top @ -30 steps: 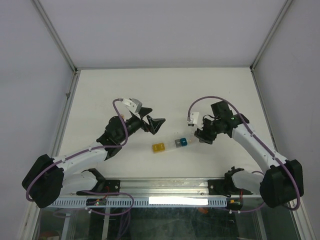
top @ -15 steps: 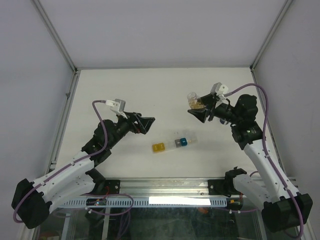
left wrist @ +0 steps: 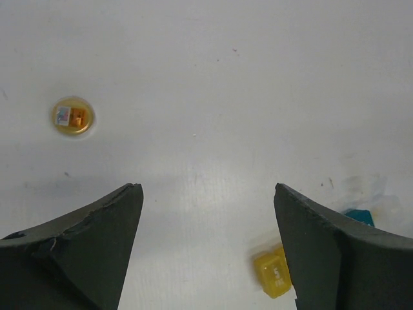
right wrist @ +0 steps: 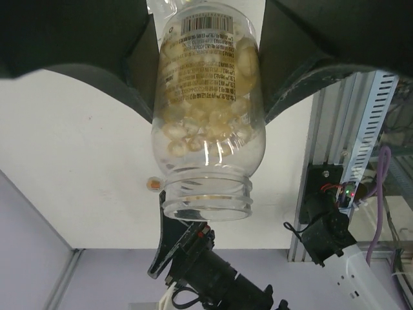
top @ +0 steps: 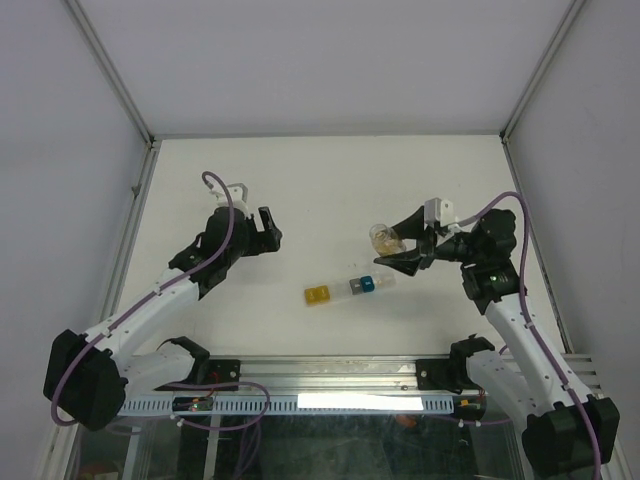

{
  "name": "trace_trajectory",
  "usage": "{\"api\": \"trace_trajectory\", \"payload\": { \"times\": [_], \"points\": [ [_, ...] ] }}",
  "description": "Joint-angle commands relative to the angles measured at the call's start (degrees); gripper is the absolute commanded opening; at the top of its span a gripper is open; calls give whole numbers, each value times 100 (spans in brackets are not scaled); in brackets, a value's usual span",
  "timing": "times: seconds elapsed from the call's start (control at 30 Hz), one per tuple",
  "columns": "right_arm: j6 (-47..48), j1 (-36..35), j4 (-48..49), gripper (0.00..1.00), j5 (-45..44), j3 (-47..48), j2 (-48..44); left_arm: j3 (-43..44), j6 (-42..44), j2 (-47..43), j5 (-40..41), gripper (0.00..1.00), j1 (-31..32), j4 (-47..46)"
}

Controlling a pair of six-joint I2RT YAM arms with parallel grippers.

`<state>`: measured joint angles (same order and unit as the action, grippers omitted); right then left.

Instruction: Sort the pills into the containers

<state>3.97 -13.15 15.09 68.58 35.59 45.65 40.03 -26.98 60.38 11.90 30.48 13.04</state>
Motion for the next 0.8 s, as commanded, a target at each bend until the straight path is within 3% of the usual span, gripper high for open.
{"api": "trace_trajectory", "payload": {
  "times": [0.0,0.17,0.33,0.77],
  "points": [
    [787,-76,-579,0,429,255,154,287,191,239,19,84,-322,240],
    [813,-122,-621,0,255,255,193,587,390,857,112,84,-540,434],
    [985,-123,-808,0,287,289,276,939,591,1471,551,77,-699,686],
    [1171,-105,-959,0,363,291,336,1697,792,3284,635,66,-1342,738]
  ]
}}
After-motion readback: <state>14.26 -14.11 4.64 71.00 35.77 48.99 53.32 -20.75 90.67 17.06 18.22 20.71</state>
